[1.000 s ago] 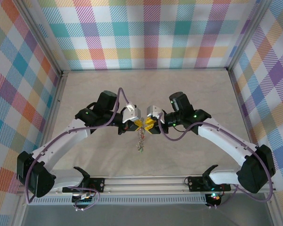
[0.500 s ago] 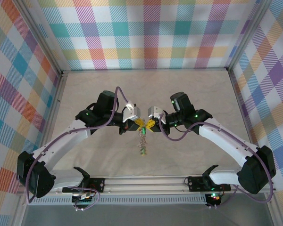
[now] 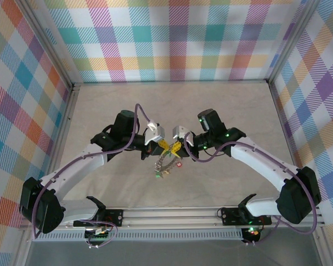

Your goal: Put the keys on the keyring

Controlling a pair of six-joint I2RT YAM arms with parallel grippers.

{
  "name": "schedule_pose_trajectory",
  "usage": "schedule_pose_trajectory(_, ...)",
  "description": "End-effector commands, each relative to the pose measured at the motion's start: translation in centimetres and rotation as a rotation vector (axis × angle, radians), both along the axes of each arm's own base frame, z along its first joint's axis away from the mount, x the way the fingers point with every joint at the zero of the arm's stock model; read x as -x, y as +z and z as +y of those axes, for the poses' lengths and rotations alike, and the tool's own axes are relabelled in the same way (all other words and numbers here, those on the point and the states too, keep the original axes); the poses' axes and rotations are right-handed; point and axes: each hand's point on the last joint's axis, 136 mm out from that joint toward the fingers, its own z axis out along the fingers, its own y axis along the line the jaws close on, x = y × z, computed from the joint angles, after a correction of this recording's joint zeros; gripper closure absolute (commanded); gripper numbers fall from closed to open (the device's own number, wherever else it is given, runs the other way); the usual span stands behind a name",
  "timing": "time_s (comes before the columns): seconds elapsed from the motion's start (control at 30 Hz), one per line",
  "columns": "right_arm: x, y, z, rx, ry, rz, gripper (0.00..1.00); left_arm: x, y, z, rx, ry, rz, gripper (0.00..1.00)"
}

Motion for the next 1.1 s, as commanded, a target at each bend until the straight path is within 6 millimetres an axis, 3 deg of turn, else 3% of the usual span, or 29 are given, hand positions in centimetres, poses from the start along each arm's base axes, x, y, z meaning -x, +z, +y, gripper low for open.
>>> schedule_pose_trajectory(0.0,1.2,1.7,0.5,-0.032,0.074,-0.019,1.0,-0.1,3.5,-0.5,0.102,-0.018,-0.111,1.0)
schedule_pose_trajectory(0.53,2.3,1.5,-0.7,0.046,0.097,0.111,0.99,-0.5,3.1,-0.3,0.081,0.009,-0.109,1.0)
schedule_pose_trajectory(0.7,2.3,2.5,-0.7,0.01,0.094,0.135,0.94,-0.5,2.7,-0.3,0.07,0.008,-0.104,1.0)
schedule_pose_trajectory(0.8,2.4,2.8,-1.1,0.025,0.091,0.159,0.98,-0.4,2.7,-0.3,0.071,0.004,-0.106,1.0)
schedule_pose_trajectory(1.07,2.6,1.4,-1.1,0.066,0.095,0.249,0.97,-0.8,3.0,-0.5,0.103,0.022,-0.097,1.0)
